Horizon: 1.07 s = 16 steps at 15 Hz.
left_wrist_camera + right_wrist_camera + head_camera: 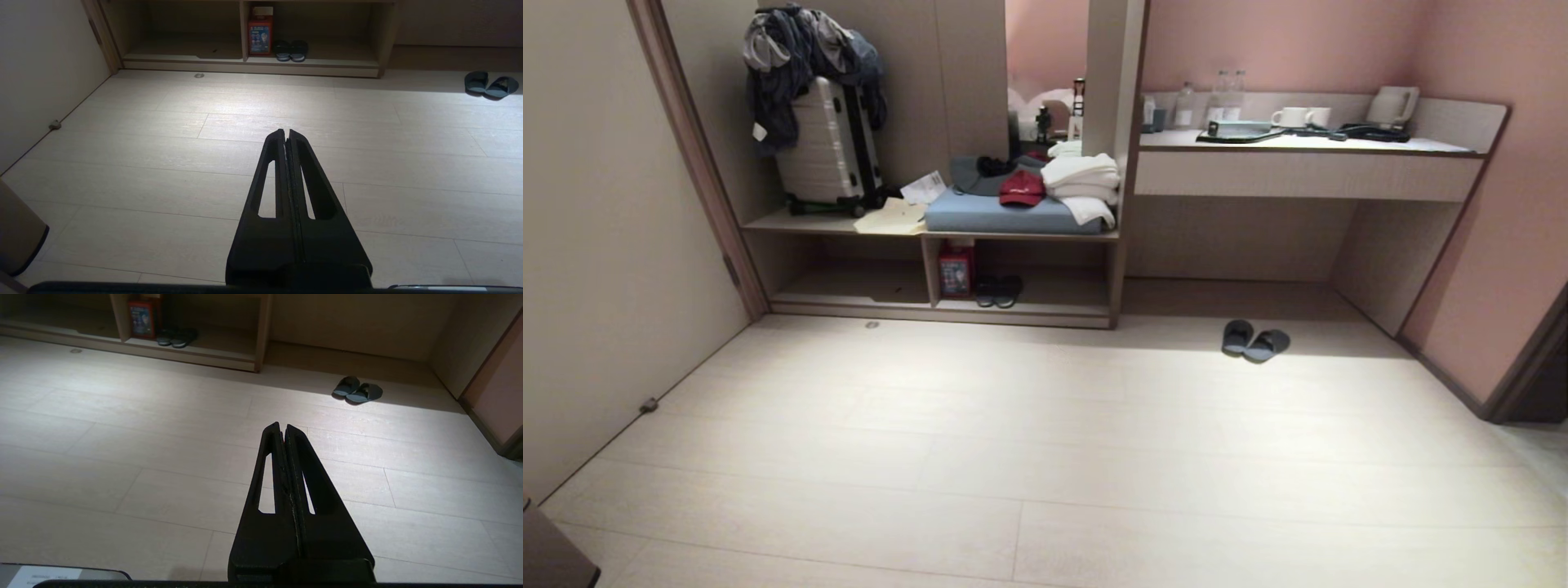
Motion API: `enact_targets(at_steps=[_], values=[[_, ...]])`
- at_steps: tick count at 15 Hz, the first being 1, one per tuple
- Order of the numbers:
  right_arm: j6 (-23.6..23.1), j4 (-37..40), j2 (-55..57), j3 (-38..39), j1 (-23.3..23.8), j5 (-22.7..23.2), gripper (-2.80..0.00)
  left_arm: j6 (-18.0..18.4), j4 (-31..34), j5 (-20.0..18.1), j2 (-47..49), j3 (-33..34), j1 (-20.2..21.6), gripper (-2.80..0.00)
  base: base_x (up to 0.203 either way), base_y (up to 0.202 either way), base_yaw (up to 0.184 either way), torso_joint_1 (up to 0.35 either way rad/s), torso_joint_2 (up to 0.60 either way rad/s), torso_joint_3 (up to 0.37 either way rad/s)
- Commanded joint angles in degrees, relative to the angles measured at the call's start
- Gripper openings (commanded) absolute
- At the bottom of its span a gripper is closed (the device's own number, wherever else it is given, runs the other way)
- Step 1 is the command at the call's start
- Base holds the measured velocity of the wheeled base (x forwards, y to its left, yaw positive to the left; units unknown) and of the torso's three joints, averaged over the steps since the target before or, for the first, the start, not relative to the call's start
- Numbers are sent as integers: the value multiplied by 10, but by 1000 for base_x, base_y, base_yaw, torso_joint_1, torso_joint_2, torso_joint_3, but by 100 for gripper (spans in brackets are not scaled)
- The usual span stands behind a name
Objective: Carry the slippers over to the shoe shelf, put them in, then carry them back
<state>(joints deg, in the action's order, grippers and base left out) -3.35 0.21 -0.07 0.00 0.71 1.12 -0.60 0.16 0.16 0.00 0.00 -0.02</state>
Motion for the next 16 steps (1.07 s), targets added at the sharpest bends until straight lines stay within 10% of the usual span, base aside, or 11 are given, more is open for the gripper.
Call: enact_targets(at_steps=[1,16], values=[[0,0,-1,0,0,0,-280,0,0,0,0,0,0,-280,0,0,0,0,0,0],[12,0,-1,0,0,-10,-280,0,0,0,0,0,0,-280,0,0,0,0,0,0]])
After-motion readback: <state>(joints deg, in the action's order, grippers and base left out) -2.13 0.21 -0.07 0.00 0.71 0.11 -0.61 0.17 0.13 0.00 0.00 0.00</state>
